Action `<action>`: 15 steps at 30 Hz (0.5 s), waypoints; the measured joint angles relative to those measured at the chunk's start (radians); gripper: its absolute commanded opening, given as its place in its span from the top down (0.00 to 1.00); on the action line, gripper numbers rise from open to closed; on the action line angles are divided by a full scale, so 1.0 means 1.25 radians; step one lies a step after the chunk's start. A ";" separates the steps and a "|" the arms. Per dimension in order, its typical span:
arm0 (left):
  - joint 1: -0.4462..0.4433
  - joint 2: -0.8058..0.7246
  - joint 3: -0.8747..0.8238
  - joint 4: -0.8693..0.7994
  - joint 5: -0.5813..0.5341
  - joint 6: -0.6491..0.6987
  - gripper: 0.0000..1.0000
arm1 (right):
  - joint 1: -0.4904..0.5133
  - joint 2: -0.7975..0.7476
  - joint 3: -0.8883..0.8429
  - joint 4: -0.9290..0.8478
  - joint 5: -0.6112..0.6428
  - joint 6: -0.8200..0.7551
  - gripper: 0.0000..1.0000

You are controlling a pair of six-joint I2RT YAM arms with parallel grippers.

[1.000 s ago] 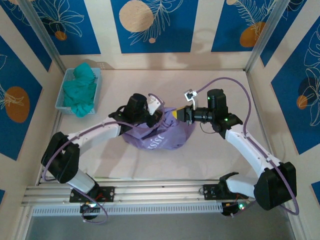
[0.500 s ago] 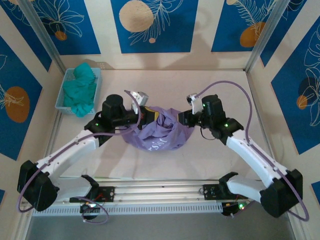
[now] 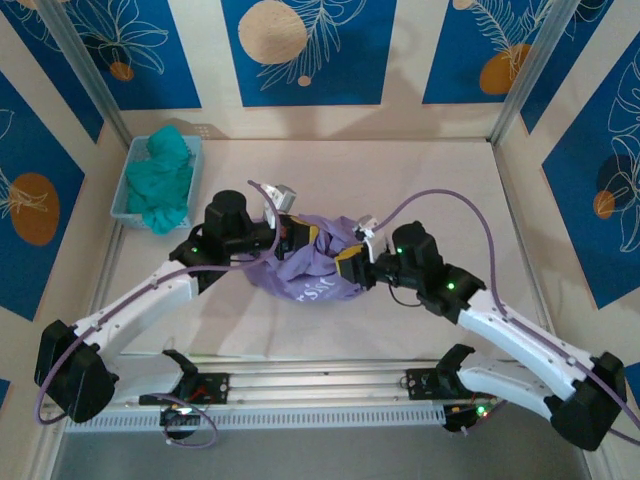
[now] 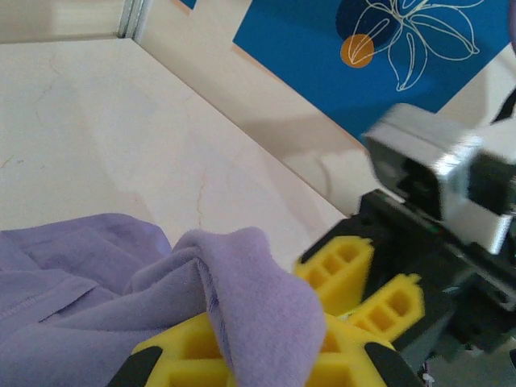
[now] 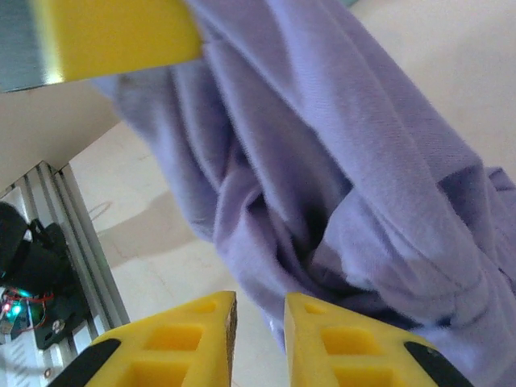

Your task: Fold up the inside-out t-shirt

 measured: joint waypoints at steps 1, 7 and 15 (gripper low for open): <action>0.000 0.000 -0.001 0.000 0.000 0.000 1.00 | 0.000 0.019 0.000 0.011 0.003 0.015 0.72; 0.000 -0.001 -0.004 0.000 0.000 0.000 1.00 | 0.001 0.091 0.000 0.066 0.057 0.097 0.66; 0.000 -0.001 -0.006 0.000 0.001 0.002 1.00 | 0.001 0.144 0.005 0.108 0.132 0.140 0.63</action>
